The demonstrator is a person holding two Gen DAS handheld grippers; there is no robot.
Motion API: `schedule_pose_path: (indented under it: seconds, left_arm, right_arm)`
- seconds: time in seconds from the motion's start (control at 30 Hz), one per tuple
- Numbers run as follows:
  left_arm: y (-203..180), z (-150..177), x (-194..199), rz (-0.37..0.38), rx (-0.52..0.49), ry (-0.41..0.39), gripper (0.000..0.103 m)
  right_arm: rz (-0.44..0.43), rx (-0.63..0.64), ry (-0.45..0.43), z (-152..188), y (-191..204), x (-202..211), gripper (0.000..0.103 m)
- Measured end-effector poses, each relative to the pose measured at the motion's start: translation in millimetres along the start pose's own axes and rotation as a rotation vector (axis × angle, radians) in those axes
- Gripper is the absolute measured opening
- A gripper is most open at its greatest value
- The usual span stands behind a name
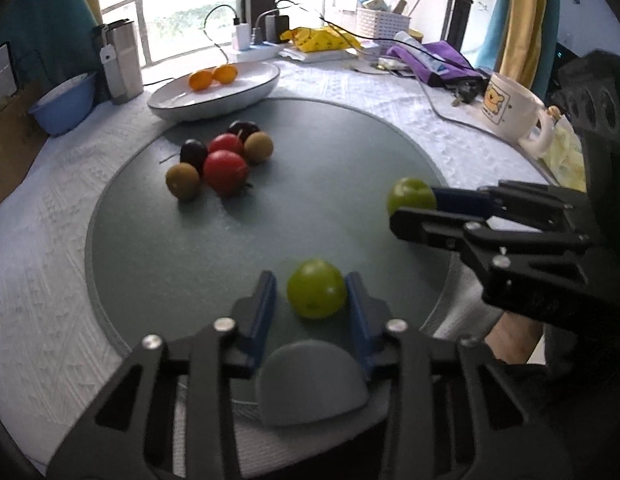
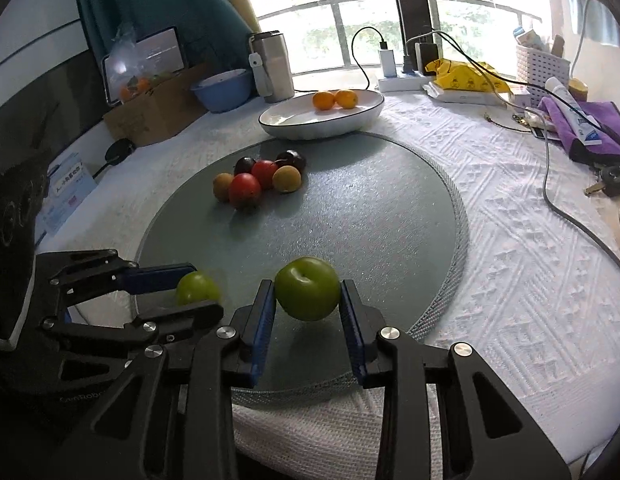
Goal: Organize fruits
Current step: 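Grasp the large green apple with the right gripper while the left grasps the small green fruit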
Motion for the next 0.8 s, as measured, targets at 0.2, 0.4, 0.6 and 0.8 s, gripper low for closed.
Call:
schedule_pose_path:
  seconds: [0.2,0.4,0.6,0.8]
  left_arm:
    - [6,-5,0,0.001,0.016,-0.003,0.029]
    - [16,-12,4,0.001,0.041,-0.023,0.029]
    - [30,-25,7,-0.006,0.073,-0.049,0.029]
    - [46,-40,6,-0.012,0.108,-0.071,0.029]
  right_arm:
    - [0.008,0.014,-0.004,-9,1,-1,0.034]
    - [0.017,0.027,-0.003,-21,0,-4,0.034]
    - [0.027,0.045,-0.005,-38,0,-9,0.035]
    - [0.036,0.058,-0.005,-57,-2,-16,0.035]
Point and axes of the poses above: each gripper's, at about its wrist camera, not at the fingertips, and x roughly against the way its jaws point, y to its left, z to its underside, the point moved 2 cm from there along -x, roughly the way its jaws point, and after that the axes turned 7 degrees about x, right-handed, at the moved point
